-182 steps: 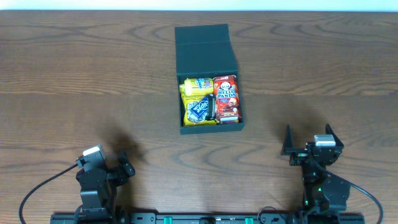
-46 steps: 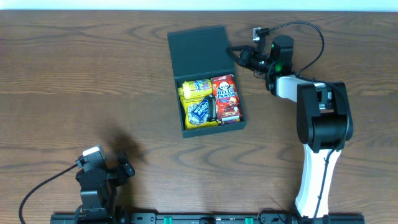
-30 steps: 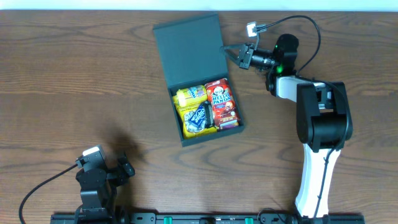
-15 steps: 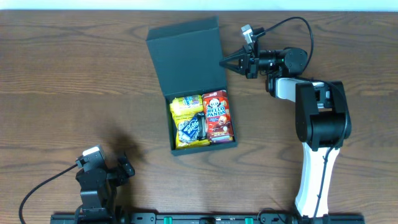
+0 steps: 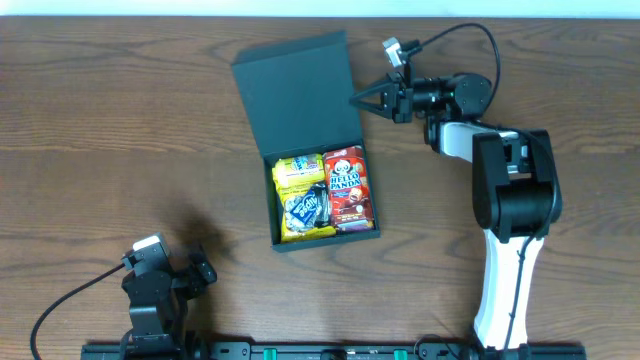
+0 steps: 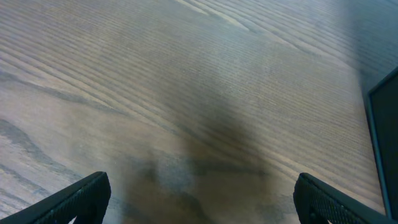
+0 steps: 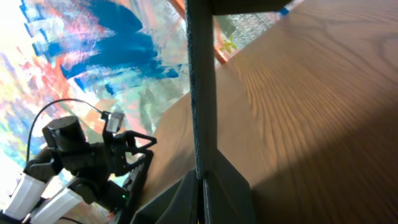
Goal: 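Grasp the right wall of the dark box with the right gripper, then lift and tilt the box with the right gripper, then set it down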
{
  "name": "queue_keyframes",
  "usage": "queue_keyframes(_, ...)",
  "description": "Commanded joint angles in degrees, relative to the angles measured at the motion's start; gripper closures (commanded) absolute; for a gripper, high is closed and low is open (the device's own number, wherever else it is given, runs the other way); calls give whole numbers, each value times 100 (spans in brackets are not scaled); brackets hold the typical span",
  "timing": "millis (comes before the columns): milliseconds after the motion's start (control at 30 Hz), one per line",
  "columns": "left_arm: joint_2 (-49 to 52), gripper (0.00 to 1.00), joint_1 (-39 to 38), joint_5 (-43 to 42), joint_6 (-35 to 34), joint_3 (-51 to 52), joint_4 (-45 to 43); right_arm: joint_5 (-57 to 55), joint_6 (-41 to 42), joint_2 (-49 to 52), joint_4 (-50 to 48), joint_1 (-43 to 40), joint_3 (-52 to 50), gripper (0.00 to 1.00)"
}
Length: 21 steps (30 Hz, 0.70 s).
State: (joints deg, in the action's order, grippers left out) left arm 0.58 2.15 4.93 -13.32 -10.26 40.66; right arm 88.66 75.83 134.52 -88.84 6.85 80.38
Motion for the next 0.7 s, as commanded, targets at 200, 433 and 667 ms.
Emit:
queue_keyframes(200,-28,5,17,79,-17,83,136,68,885,-332,-142,400,1403,99)
queue_keyframes(433,-28,5,17,79,-17,83,133,68,890,-341,-140,472,2494,99)
queue_keyframes(667,-28,5,17,79,-17,83,133,68,463,-323,289,284,2844,99)
